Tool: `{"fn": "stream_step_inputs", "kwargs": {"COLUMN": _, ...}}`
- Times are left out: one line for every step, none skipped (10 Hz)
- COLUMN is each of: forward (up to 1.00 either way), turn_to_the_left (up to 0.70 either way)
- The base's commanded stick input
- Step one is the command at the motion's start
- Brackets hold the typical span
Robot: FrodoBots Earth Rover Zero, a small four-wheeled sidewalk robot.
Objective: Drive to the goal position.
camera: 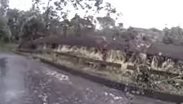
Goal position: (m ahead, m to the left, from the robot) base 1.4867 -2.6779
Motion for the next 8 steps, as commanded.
{"fn": "stream_step_inputs", "kwargs": {"forward": 0.33, "turn_to_the_left": -0.82}}
{"fn": "stream_step_inputs", "kwargs": {"forward": 0.33, "turn_to_the_left": -0.83}}
{"fn": "stream_step_inputs", "kwargs": {"forward": 0.3, "turn_to_the_left": -0.76}}
{"fn": "stream_step_inputs", "kwargs": {"forward": 0.24, "turn_to_the_left": -0.61}}
{"fn": "stream_step_inputs", "kwargs": {"forward": 0.1, "turn_to_the_left": -0.16}}
{"fn": "stream_step_inputs", "kwargs": {"forward": -0.45, "turn_to_the_left": 0.02}}
{"fn": "stream_step_inputs", "kwargs": {"forward": -0.45, "turn_to_the_left": 0.03}}
{"fn": "stream_step_inputs", "kwargs": {"forward": -0.44, "turn_to_the_left": 0.06}}
